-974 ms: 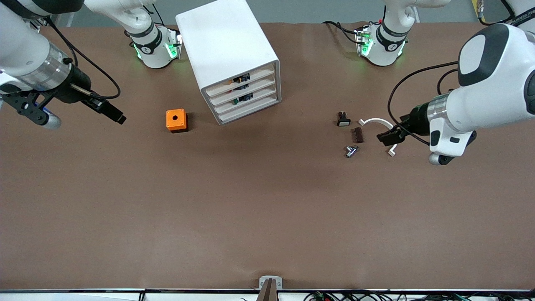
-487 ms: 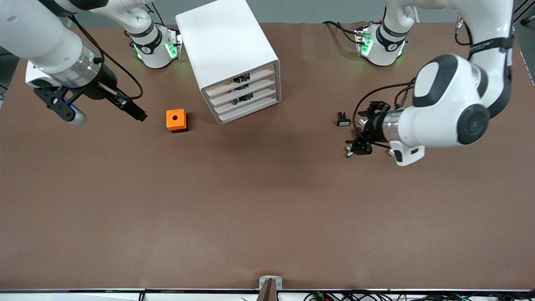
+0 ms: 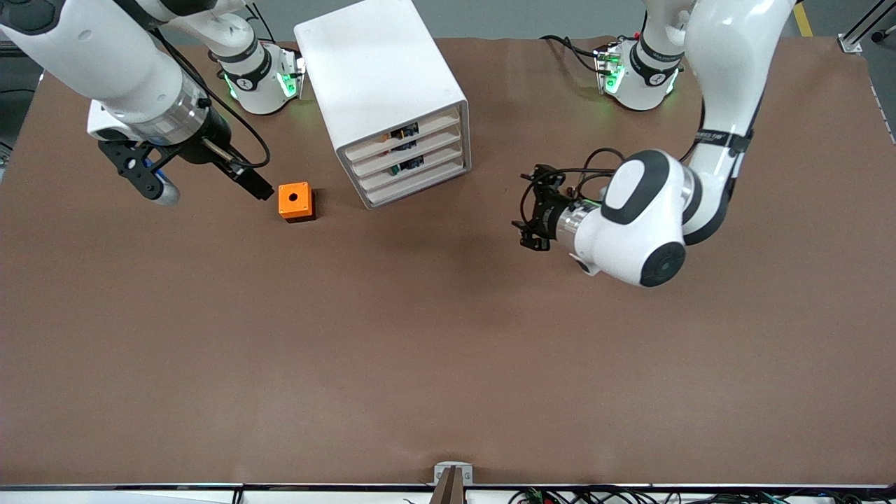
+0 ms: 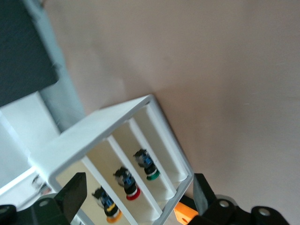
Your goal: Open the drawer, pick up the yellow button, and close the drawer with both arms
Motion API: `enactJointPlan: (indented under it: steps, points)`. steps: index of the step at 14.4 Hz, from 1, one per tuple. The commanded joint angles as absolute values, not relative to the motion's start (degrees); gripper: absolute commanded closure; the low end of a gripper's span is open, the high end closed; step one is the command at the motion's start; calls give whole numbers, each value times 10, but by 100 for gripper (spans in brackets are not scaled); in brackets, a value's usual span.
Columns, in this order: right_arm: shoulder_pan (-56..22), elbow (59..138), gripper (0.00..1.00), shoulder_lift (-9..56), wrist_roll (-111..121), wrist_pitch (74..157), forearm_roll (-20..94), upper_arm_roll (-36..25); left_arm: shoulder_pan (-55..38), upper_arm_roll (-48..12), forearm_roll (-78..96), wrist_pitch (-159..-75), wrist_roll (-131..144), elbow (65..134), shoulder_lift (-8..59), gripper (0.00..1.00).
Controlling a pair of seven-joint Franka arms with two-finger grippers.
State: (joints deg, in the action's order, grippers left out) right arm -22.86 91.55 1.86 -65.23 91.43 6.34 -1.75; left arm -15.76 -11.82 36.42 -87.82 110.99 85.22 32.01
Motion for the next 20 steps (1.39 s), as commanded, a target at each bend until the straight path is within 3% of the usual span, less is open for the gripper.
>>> enactJointPlan:
  steps: [1, 4, 11, 14, 16, 20]
  points:
    - [-238, 917, 0, 22, -691, 918, 90, -23, -147, -161, 402, -839, 1179, 827, 372, 0]
    - [-247, 917, 0, 24, -710, 921, 93, -23, -114, -214, 444, -822, 1243, 828, 428, 0]
    - [-247, 917, 0, 28, -726, 921, 100, -23, -118, -236, 516, -801, 1315, 830, 490, 0]
    - [-243, 911, 0, 27, -723, 920, 100, -25, -125, -244, 533, -794, 1316, 834, 492, 22]
    - [-236, 911, 0, 26, -712, 918, 98, -25, -141, -244, 540, -795, 1314, 833, 491, 31]
    - [-228, 911, 0, 26, -692, 915, 93, -26, -175, -243, 543, -801, 1314, 834, 490, 31]
